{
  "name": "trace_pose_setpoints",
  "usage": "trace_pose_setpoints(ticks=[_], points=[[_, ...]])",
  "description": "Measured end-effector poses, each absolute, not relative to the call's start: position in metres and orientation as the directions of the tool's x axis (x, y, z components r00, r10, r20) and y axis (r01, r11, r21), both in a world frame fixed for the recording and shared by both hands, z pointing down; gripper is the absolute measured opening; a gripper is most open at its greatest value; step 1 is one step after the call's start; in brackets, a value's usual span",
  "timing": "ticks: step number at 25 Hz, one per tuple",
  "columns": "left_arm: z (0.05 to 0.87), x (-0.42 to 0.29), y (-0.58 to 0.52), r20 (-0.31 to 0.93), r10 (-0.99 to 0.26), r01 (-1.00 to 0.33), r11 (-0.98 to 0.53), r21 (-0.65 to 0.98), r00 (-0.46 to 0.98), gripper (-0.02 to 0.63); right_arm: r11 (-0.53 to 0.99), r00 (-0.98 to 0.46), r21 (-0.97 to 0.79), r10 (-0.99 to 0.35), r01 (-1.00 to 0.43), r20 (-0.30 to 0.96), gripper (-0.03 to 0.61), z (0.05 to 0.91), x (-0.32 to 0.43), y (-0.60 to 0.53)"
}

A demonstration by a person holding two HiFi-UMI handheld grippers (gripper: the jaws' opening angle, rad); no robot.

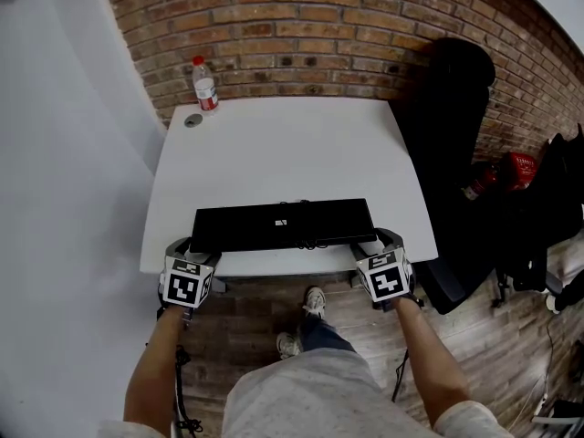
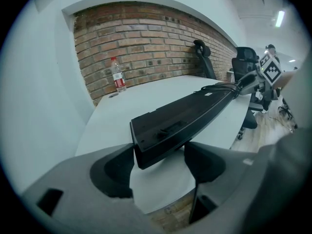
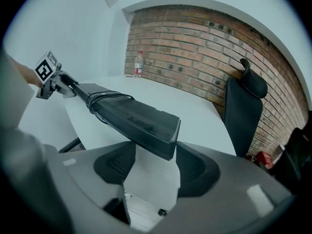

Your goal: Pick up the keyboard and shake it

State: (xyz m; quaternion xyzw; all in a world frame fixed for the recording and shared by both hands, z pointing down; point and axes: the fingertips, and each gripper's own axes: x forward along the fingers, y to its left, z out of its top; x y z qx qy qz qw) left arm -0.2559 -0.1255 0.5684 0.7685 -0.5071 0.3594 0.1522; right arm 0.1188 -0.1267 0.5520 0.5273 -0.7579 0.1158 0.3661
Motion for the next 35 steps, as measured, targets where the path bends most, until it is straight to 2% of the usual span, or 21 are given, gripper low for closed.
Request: trace_pose_setpoints(ticks=[8,13,22,28,35], points=[[0.57,-0.256,-0.12,0.726,-0.648,-0.887,-0.447,-0.118,0.23,0.318,0.386,-0.169,0.186,-0.72,-0.904,0.674,0.247,0.549,0.12,-0.114],[0.572,-0.258,-0.111,0.741,-0.614,-0.891,-0.451,-0.047,0.272,0.313,0.409,-0.194,0.168,-0.706,-0.897,0.681,0.238,0.552,0.111,-0.105],[0.554,-0.248,-0.107,0.684,-0.671,-0.924,-0.382,0.01,0.285,0.307,0.377,-0.212,0.119,-0.725,-0.918,0.656,0.218,0.539,0.1,-0.101],[0.516,-0.222,-0.112,0.585,-0.742,-0.927,-0.372,0.048,0.328,0.254,0.393,-0.271,0.082,-0.756,-0.916,0.596,0.186,0.509,0.076,-0.104],[0.461,-0.191,-0.113,0.449,-0.804,-0.915,-0.392,0.091,0.389,0.145,0.381,-0.302,0.066,-0.816,-0.922,0.493,0.078,0.462,0.06,-0.109]])
